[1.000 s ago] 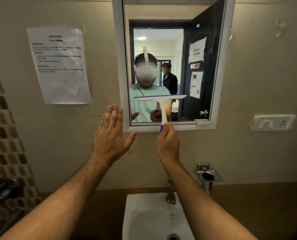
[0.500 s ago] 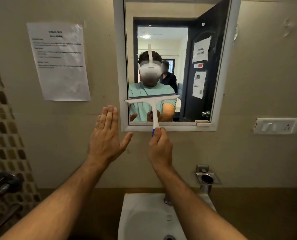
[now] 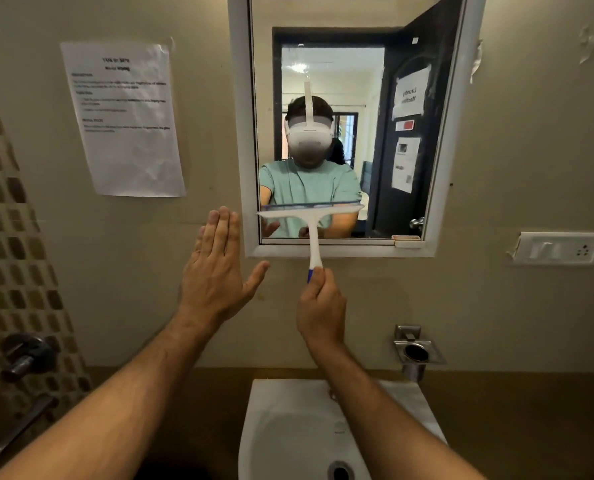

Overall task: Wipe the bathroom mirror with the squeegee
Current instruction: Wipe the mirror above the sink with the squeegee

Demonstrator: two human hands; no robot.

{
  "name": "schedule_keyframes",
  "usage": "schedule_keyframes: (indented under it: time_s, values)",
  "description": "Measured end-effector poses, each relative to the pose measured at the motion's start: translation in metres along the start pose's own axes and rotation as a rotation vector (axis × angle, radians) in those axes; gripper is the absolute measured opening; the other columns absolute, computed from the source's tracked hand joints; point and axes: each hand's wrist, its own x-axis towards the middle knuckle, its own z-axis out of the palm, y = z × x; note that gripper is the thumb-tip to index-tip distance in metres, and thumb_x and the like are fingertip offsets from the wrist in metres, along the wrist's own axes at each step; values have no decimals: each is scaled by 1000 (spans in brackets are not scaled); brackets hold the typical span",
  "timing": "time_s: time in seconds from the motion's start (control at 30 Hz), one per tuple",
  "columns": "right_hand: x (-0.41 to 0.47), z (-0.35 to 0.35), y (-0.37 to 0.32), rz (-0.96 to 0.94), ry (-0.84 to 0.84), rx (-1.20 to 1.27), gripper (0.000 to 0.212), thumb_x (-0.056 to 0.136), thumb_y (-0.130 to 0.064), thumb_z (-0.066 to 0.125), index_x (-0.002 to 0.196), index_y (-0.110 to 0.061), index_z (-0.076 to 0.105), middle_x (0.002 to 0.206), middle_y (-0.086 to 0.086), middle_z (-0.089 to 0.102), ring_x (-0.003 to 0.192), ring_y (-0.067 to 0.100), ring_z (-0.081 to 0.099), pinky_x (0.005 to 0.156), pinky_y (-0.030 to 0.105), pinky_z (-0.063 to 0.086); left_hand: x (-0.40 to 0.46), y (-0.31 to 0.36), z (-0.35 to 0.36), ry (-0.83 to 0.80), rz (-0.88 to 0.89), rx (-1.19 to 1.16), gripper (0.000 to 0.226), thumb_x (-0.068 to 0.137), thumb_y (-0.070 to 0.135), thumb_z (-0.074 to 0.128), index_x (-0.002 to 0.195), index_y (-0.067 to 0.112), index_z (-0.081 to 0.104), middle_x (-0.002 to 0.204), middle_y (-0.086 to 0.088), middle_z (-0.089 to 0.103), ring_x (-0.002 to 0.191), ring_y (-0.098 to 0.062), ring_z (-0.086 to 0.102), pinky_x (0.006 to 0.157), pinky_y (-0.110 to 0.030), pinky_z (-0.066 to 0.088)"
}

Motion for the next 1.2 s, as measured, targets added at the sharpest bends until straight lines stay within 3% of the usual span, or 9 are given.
schedule_keyframes:
  time_s: [0.33, 0.43, 0.5, 0.6, 0.7, 0.87, 1.03, 1.1, 1.2]
  values:
    - [-11, -28, 34, 78, -58, -81, 28, 105, -39, 35, 85, -29, 50, 63, -6, 48, 50, 6, 44, 41, 15, 35, 6, 24, -3, -24, 30, 9, 98, 91, 77, 17, 160, 12, -8, 168, -8, -14, 155, -19, -17, 125, -35, -5]
    - [5, -43, 24, 37, -44, -64, 30, 105, -40, 33, 80, -30, 48, 61, -5, 48, 50, 8, 47, 45, 30, 42, 14, 37, -6, -5, 55, -16, 99, 91, 76, 18, 160, 9, -5, 168, -9, -11, 155, -21, -14, 126, -38, -2]
    - [31, -54, 7, -31, 18, -21, 30, 105, -42, 32, 81, -33, 47, 61, -5, 49, 50, 7, 51, 42, 24, 40, 23, 45, -9, 22, 70, -20, 98, 92, 74, 21, 160, 8, -4, 169, -10, -9, 156, -21, -12, 127, -41, 3]
    - [82, -75, -19, -66, 89, -22, 29, 106, -45, 27, 94, -32, 51, 65, -9, 52, 54, 4, 53, 42, 13, 35, 38, 61, -12, 67, 89, -49, 97, 94, 71, 26, 161, 8, -3, 169, -8, -9, 156, -20, -12, 127, -41, 4]
    - [113, -95, -19, -74, 72, -32, 38, 106, -43, 24, 111, -19, 53, 69, -13, 50, 59, 4, 50, 51, 21, 36, 53, 76, -14, 102, 100, -55, 97, 95, 69, 32, 161, 7, -3, 169, -9, -9, 156, -20, -13, 127, -41, 4]
    - [84, -106, 29, -71, 3, -91, 29, 106, -44, 29, 88, -35, 49, 65, -5, 51, 54, 4, 53, 42, 18, 35, 67, 89, -13, 131, 112, -33, 97, 95, 70, 31, 160, 7, -3, 169, -11, -8, 156, -21, -13, 127, -41, 3]
    - [100, -109, 11, -110, 10, -2, 27, 107, -40, 29, 93, -29, 50, 63, -5, 50, 51, -3, 52, 39, 13, 36, 84, 89, -15, 155, 120, -5, 96, 96, 70, 28, 160, 7, -5, 169, -10, -10, 156, -22, -12, 127, -44, 6]
    - [127, -110, -21, -164, 53, 13, 30, 107, -39, 28, 94, -24, 51, 67, -4, 53, 53, 2, 53, 43, 14, 36, 95, 89, -19, 173, 109, 12, 96, 96, 71, 27, 160, 7, -5, 169, -11, -10, 156, -23, -12, 127, -43, 2]
    - [162, -114, -60, -174, 67, 24, 37, 106, -39, 27, 92, -19, 55, 76, 3, 60, 66, 15, 58, 57, 32, 47, 110, 90, -25, 190, 92, 28, 96, 96, 73, 23, 160, 8, -6, 168, -10, -13, 155, -22, -14, 126, -37, -7]
